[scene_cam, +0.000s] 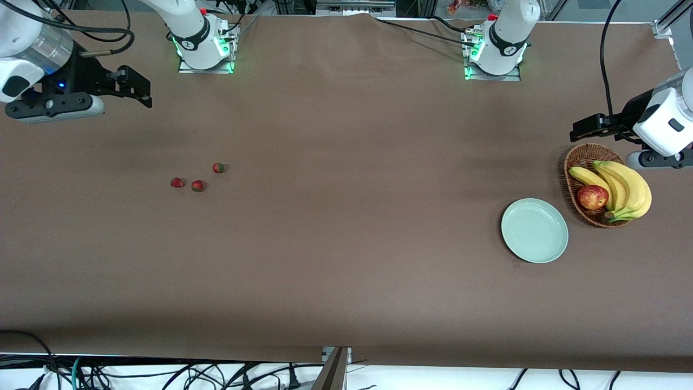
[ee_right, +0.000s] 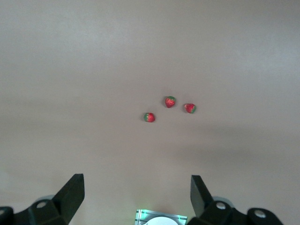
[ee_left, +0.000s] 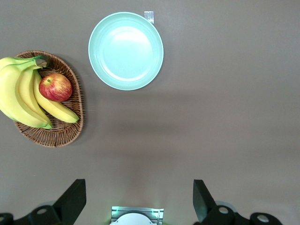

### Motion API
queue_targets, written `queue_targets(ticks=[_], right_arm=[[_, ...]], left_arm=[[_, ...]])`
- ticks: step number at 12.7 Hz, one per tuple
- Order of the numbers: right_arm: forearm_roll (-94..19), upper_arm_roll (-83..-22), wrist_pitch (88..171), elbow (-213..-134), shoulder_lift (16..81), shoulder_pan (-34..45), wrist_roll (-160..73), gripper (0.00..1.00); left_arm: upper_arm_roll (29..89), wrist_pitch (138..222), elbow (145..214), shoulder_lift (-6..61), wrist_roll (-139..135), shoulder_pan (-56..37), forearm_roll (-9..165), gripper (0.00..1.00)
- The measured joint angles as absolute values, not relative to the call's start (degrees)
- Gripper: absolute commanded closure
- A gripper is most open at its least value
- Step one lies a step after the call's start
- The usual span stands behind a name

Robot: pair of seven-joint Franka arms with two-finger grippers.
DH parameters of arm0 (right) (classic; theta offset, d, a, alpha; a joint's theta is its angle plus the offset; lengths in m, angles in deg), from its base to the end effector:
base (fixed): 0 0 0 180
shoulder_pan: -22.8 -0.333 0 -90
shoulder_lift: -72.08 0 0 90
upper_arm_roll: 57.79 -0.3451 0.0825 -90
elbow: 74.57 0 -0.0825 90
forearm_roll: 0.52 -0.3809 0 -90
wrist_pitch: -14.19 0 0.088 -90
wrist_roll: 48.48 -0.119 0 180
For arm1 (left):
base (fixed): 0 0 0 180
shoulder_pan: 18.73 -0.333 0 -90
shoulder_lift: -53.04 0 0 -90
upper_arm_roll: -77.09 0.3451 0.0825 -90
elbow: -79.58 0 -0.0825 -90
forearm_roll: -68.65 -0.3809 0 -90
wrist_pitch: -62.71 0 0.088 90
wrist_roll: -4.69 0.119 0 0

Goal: Collect all strawberries into plate
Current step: 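Reach the right gripper down to the three strawberries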

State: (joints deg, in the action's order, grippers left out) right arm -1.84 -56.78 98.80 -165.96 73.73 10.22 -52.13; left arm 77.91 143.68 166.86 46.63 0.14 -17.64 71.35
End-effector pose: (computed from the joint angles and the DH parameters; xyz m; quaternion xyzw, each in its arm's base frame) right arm 0.5187 0.1090 0.6382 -0.9965 -0.0696 0.0459 0.0057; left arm 0.5655 -0.0093 0.5892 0.9929 0.0360 -0.1116 0.0181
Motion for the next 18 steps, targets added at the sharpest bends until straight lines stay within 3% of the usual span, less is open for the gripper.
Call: queue_targets(ticks=[7, 13, 18], right_arm=[[-0.9, -58.9, 100.9, -169.5, 73.1, 12.3, -52.6, 0.0], [-0.9, -59.1, 129.0, -198.9, 71.0, 12.3, -55.1, 0.0], [-0.9, -59.3, 147.5, -211.7, 68.4, 12.3, -56.7, 0.01]], left_arm=[[77.8, 143.8, 163.6, 44.9, 0.2, -17.6, 71.4, 0.0], [77.7, 143.8, 163.4, 44.2, 0.3, -17.6, 71.4, 0.0], [77.6, 143.8, 163.3, 44.2, 0.3, -16.6, 71.4, 0.0]])
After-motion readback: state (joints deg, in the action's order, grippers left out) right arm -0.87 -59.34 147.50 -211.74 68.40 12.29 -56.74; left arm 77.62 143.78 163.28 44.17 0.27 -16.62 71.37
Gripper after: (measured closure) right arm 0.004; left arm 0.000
